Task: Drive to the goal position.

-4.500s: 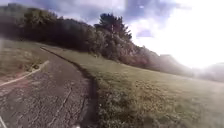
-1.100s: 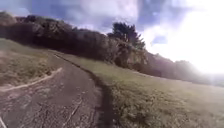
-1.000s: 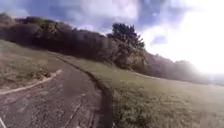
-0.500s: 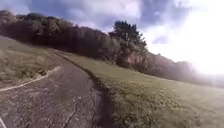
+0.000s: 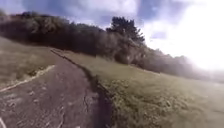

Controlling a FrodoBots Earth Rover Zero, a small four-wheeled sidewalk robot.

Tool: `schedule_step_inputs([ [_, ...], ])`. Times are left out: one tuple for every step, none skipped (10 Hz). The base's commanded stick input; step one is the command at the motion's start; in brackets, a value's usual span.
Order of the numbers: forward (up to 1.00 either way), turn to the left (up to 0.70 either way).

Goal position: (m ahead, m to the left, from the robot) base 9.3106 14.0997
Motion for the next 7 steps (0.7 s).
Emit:
schedule_step_inputs([
  [0.7, 0.35],
  [0.7, 0.35],
  [0.7, 0.35],
  [0.0, 0.37],
  [0.0, 0.0],
  [0.0, 0.0],
  [0.0, 0.0],
])
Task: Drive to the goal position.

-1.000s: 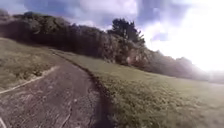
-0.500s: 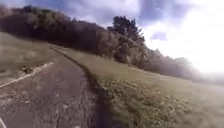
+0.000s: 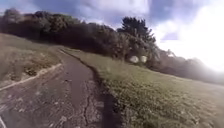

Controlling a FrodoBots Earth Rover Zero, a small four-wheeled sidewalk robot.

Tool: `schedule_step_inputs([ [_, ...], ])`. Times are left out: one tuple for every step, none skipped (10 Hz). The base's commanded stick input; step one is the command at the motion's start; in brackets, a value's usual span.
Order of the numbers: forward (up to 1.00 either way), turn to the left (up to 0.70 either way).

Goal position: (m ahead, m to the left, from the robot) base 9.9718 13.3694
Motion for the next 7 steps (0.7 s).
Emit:
schedule_step_inputs([
  [0.0, 0.0],
  [0.0, 0.0],
  [0.0, 0.0],
  [0.0, 0.0],
  [0.0, 0.0],
  [0.0, 0.0],
  [0.45, 0.0],
])
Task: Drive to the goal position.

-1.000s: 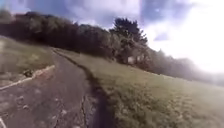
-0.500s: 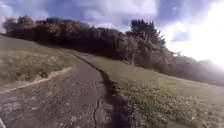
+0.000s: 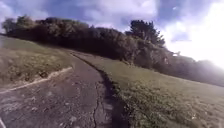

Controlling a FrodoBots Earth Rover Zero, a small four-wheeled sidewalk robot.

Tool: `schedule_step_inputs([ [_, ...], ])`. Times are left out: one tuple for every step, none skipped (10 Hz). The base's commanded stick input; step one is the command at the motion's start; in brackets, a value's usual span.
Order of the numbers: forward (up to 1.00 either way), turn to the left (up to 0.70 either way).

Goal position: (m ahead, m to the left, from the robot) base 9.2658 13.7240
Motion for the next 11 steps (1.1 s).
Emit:
schedule_step_inputs([
  [0.7, 0.0],
  [0.7, 0.0],
  [0.7, 0.0],
  [0.7, 0.0],
  [0.7, 0.0],
  [0.7, 0.0],
  [0.7, 0.0],
  [0.7, 0.0],
  [0.0, 0.0],
  [0.0, 0.0],
  [0.0, 0.0],
])
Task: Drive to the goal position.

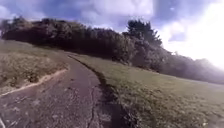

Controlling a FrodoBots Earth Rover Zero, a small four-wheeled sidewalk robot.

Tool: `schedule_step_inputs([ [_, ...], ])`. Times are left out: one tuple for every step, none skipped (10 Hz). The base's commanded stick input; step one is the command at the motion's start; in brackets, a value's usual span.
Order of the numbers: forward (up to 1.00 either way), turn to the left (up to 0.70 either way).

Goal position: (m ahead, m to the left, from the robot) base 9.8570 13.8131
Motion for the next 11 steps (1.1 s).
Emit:
schedule_step_inputs([
  [0.0, 0.0],
  [0.03, 0.0],
  [0.47, 0.0],
  [0.7, 0.0],
  [0.7, 0.0],
  [0.7, 0.0],
  [0.7, 0.0],
  [0.7, 0.0],
  [0.7, 0.0],
  [0.7, 0.13],
  [0.7, 0.35],
])
